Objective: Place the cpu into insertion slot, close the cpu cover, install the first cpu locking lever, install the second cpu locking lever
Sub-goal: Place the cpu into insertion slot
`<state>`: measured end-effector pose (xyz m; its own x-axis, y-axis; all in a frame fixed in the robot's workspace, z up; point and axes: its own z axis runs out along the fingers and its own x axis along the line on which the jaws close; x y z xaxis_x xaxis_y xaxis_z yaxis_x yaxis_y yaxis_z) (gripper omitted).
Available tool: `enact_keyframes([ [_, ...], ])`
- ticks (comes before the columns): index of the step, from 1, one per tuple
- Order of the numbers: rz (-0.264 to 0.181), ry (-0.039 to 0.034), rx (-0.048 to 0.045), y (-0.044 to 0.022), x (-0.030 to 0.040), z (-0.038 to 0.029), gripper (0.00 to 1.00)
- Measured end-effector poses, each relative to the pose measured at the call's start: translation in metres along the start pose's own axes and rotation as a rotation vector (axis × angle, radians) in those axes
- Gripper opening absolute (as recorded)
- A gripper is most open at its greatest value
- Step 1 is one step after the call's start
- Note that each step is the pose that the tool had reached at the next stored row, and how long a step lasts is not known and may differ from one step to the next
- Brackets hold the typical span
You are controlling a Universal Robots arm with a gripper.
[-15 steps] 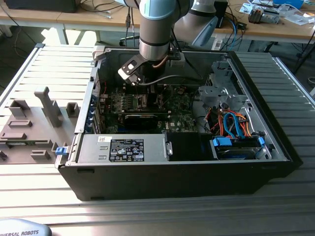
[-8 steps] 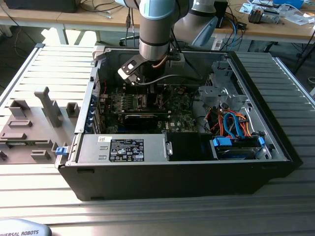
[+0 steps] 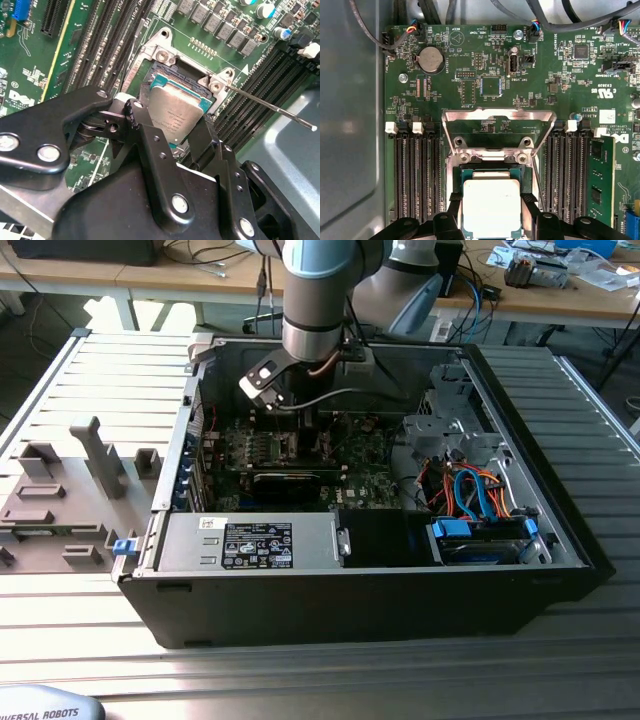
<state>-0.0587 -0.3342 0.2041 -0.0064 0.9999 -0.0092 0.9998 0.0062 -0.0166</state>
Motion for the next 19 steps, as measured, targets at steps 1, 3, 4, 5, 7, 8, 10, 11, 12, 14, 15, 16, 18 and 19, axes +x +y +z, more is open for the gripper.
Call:
enact_keyframes([
  [1, 0.0, -0.0079, 0.0, 0.0, 0.0008, 0.0001, 0.54],
  [3, 0.001, -0.0289, 0.0002, 0.0, 0.0031, 0.0004, 0.54],
  [4, 0.001, -0.0347, 0.0001, 0.0001, 0.0042, 0.0005, 0.54],
  [5, 0.001, -0.0375, 0.0002, 0.0, 0.0053, 0.0007, 0.54],
  [7, 0.001, -0.0378, 0.0002, -0.0001, 0.0057, 0.0018, 0.54],
  [8, 0.001, -0.0378, 0.0002, -0.0003, 0.0057, 0.0026, 0.54],
  [10, 0.001, -0.0377, 0.0002, -0.0003, 0.0059, 0.0032, 0.54],
  [11, 0.001, -0.0378, 0.0002, -0.0004, 0.006, 0.0036, 0.54],
  [12, 0.001, -0.0378, 0.0003, -0.0004, 0.0061, 0.0038, 0.54],
  [14, 0.001, -0.0379, 0.0003, -0.0007, 0.0062, 0.0044, 0.54],
  [15, 0.001, -0.0381, 0.0004, -0.0008, 0.0062, 0.0047, 0.54],
  [16, 0.001, -0.0381, 0.0003, -0.0009, 0.0062, 0.005, 0.54],
  [18, 0.001, -0.0378, 0.0003, -0.001, 0.0063, 0.0058, 0.54],
  [19, 0.001, -0.0379, 0.0003, -0.001, 0.0062, 0.0063, 0.54],
])
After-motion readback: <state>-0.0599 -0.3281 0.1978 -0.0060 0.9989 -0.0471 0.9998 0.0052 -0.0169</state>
